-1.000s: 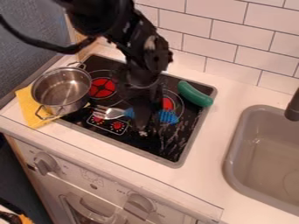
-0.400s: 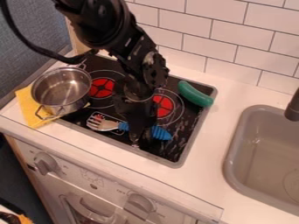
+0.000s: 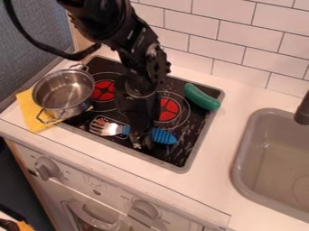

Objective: Moved the blue fork from the top left to the bottom side of the burner

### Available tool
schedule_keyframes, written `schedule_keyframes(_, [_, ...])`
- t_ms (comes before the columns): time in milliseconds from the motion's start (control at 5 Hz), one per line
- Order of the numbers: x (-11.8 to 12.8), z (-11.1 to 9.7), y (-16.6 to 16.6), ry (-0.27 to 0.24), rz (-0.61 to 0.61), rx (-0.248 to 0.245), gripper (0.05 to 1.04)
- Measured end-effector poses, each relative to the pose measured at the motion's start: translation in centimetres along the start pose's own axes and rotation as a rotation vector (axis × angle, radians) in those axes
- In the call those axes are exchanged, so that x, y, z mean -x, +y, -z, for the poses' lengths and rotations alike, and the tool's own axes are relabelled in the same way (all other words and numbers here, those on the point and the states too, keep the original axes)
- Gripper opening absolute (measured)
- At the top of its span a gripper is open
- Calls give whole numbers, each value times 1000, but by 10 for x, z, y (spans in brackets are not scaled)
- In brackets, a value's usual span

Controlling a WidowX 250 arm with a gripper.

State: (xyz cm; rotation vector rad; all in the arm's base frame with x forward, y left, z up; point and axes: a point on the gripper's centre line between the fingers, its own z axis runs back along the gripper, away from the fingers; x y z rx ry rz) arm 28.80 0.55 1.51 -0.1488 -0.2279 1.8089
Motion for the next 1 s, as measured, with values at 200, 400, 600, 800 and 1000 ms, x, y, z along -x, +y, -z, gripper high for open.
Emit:
schedule_keyframes(200, [-1,-2,-1,11,-5,-21,1007])
schedule_keyframes(400, [0,-23,-13,45,2,-4,1001])
schedule_keyframes(600, [3,-57,-27,113,-1,-28,1001])
schedule_keyframes(800, [3,-81,-33,169,-1,-44,1001])
schedule_keyframes(1000, [-3,-93,-36,178,7,-56,1001])
